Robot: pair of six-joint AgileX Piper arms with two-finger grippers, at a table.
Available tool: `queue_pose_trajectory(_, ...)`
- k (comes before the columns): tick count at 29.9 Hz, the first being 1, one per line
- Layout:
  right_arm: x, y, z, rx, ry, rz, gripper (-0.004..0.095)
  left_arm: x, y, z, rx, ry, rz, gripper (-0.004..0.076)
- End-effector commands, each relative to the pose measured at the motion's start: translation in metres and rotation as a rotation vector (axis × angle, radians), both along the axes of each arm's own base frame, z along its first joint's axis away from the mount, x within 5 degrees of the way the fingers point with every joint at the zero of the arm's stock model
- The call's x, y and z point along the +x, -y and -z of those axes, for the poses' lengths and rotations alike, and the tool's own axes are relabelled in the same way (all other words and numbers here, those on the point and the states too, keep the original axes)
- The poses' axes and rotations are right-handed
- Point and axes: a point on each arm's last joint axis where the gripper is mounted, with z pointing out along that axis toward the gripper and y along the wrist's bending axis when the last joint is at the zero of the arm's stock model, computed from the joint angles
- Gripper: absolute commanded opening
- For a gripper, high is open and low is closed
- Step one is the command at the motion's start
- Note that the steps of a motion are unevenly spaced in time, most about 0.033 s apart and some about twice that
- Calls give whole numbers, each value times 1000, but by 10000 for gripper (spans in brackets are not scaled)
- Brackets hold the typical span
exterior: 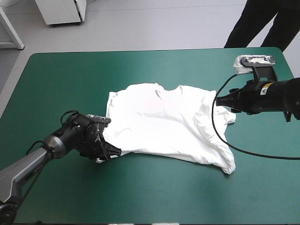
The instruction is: Fold the cloth
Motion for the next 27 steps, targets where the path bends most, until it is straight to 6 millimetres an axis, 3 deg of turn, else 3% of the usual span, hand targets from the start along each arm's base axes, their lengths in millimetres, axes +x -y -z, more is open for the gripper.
queue_pose_trajectory(1, -10, 3, -14, 6, 56, 3, 375, 7, 7, 2, -21, 22, -1, 335)
queue_pose_trajectory(9, -9, 4, -7, -16, 35, 6, 374, 16, 12, 32, 29, -79, -3, 307)
queue_pose_trajectory(11, -9, 3, 3, -16, 3, 1, 374, 16, 12, 32, 27, -75, -2, 174)
queue_pose_trajectory(13, -11, 3, 19, -19, -53, -2, 375, 17, 12, 32, 24, -69, -2, -23)
queue_pose_trajectory(21, -8, 5, 103, -90, -263, 2, 379, 18, 13, 32, 20, -61, 0, -22)
queue_pose_trajectory(27, -10, 7, 149, -97, -318, 45, 379, 18, 13, 32, 21, -61, 10, -22)
